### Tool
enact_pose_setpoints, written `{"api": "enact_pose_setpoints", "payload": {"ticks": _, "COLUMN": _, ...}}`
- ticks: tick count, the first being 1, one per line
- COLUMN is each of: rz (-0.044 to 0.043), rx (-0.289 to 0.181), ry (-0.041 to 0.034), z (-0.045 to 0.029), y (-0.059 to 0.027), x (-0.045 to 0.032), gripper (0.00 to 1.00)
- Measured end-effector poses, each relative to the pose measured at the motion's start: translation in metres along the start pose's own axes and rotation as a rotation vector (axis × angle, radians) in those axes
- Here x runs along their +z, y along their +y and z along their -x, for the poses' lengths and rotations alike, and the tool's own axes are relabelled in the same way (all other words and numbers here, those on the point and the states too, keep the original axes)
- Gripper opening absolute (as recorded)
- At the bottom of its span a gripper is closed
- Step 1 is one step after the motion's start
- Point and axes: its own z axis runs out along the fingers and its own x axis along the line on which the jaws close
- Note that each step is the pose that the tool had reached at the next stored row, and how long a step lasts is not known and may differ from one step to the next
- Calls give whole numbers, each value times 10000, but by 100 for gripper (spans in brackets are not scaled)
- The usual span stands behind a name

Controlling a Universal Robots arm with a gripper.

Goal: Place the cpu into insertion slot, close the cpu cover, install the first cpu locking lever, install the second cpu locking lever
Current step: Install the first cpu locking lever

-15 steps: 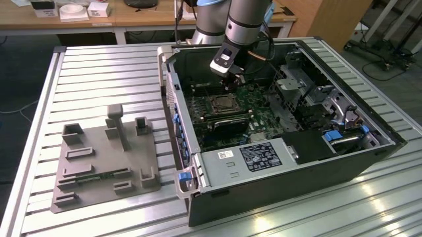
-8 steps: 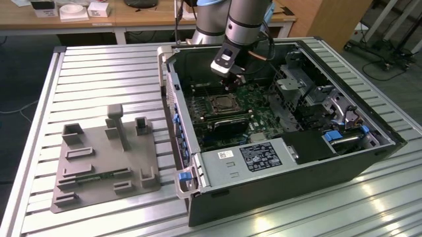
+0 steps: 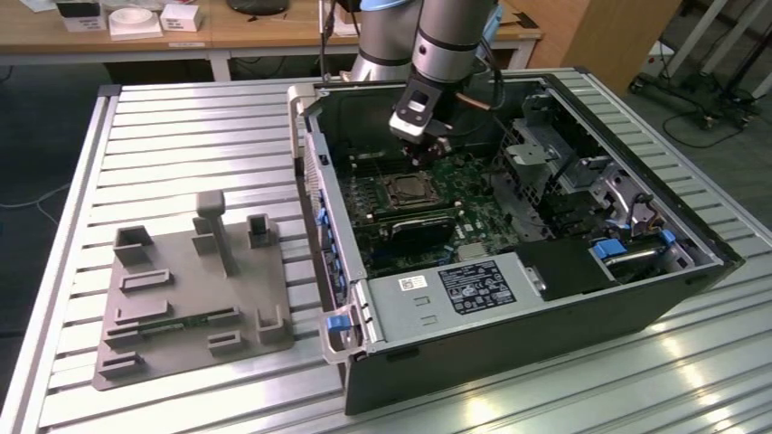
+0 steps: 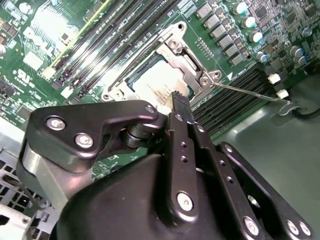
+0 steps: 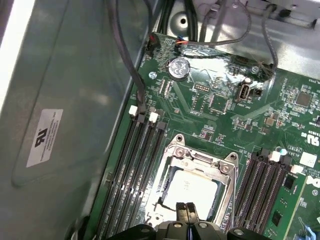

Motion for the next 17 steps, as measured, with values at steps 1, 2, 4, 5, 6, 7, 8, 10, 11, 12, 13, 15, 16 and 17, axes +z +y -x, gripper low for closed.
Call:
{"api": "enact_pose_setpoints", "payload": {"ticks": 1, "rz": -4, "rx": -88, "ry": -1, "z": 0, "y": 0, "x": 0, "gripper": 10}}
{"api": "enact_pose_setpoints", "payload": {"ticks": 2, "rz": -8, "rx": -177, "ry": -3, "z": 0, "y": 0, "x": 0, "gripper": 10}}
{"api": "enact_pose_setpoints", "payload": {"ticks": 4, "rz": -16, "rx": -366, "ry": -7, "z": 0, "y": 0, "x": 0, "gripper": 10}}
{"api": "enact_pose_setpoints", "payload": {"ticks": 5, "rz": -20, "rx": -461, "ry": -8, "z": 0, "y": 0, "x": 0, "gripper": 10}}
{"api": "enact_pose_setpoints", "payload": {"ticks": 6, "rz": -24, "rx": -557, "ry": -9, "z": 0, "y": 0, "x": 0, "gripper": 10}}
{"api": "enact_pose_setpoints", "payload": {"ticks": 7, "rz": -28, "rx": -652, "ry": -12, "z": 0, "y": 0, "x": 0, "gripper": 10}}
{"api": "enact_pose_setpoints", "payload": {"ticks": 8, "rz": -32, "rx": -747, "ry": -13, "z": 0, "y": 0, "x": 0, "gripper": 10}}
{"api": "enact_pose_setpoints", "payload": {"ticks": 10, "rz": -41, "rx": -946, "ry": -17, "z": 0, "y": 0, "x": 0, "gripper": 10}}
{"api": "enact_pose_setpoints", "payload": {"ticks": 11, "rz": -45, "rx": -1038, "ry": -19, "z": 0, "y": 0, "x": 0, "gripper": 10}}
{"api": "enact_pose_setpoints", "payload": {"ticks": 12, "rz": -48, "rx": -1130, "ry": -20, "z": 0, "y": 0, "x": 0, "gripper": 10}}
{"api": "enact_pose_setpoints", "payload": {"ticks": 13, "rz": -52, "rx": -1215, "ry": -22, "z": 0, "y": 0, "x": 0, "gripper": 10}}
{"api": "enact_pose_setpoints", "payload": {"ticks": 15, "rz": -59, "rx": -1385, "ry": -25, "z": 0, "y": 0, "x": 0, "gripper": 10}}
{"api": "enact_pose_setpoints", "payload": {"ticks": 16, "rz": -63, "rx": -1464, "ry": -26, "z": 0, "y": 0, "x": 0, "gripper": 10}}
{"api": "enact_pose_setpoints", "payload": {"ticks": 17, "rz": -66, "rx": -1547, "ry": -27, "z": 0, "y": 0, "x": 0, "gripper": 10}}
